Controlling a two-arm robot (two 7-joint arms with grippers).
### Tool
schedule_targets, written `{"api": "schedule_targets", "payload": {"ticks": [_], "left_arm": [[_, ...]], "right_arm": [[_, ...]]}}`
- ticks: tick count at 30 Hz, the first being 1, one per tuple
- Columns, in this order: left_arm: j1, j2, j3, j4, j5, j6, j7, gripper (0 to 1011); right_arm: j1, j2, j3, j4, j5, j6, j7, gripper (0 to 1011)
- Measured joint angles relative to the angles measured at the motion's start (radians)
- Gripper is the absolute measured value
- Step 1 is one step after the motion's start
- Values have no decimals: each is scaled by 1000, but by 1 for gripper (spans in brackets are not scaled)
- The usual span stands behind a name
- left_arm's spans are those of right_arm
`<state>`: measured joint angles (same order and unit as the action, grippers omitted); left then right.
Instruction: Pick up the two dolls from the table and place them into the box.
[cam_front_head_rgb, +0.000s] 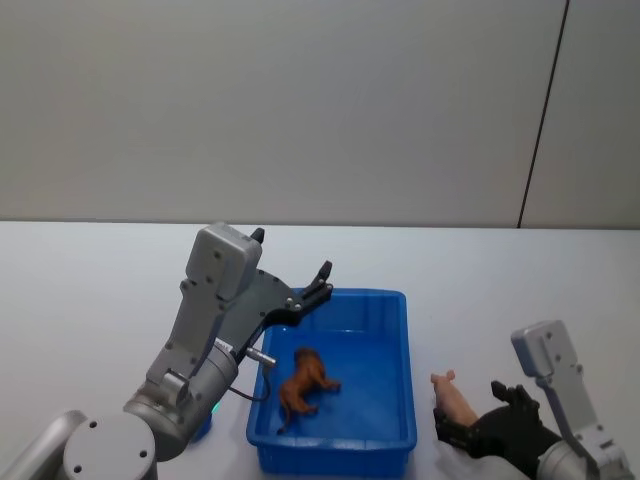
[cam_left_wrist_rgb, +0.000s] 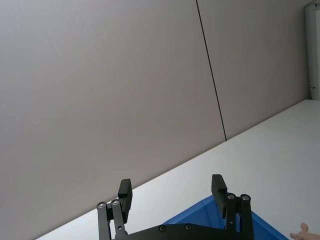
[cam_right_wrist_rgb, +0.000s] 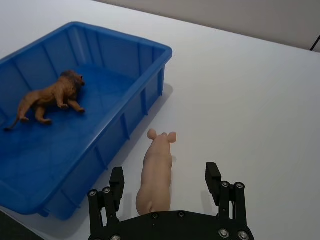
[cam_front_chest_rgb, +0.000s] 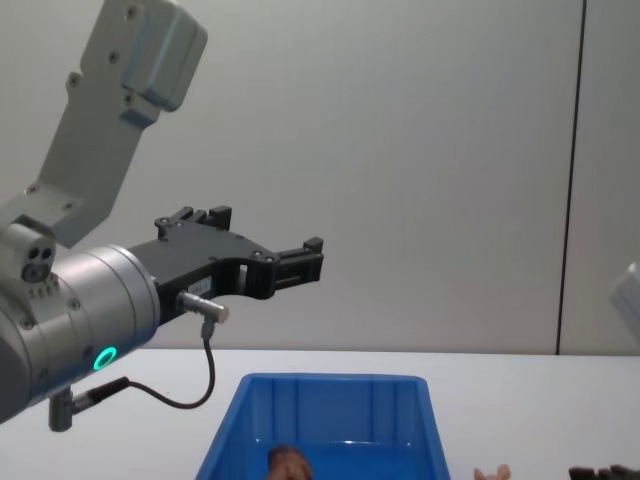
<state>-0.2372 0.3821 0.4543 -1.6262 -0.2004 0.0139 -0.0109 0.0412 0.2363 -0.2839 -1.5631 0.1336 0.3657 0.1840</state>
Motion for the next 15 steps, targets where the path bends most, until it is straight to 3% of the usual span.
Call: {"api": "schedule_targets", "payload": {"ticks": [7, 15], "left_arm": [[0, 0, 0, 0, 0, 0, 0, 1001], [0, 0, 0, 0, 0, 0, 0, 1001]], "right_arm": [[11, -7, -6, 49, -16, -30, 19, 970], [25, -17, -11, 98, -22, -74, 38, 754]]}}
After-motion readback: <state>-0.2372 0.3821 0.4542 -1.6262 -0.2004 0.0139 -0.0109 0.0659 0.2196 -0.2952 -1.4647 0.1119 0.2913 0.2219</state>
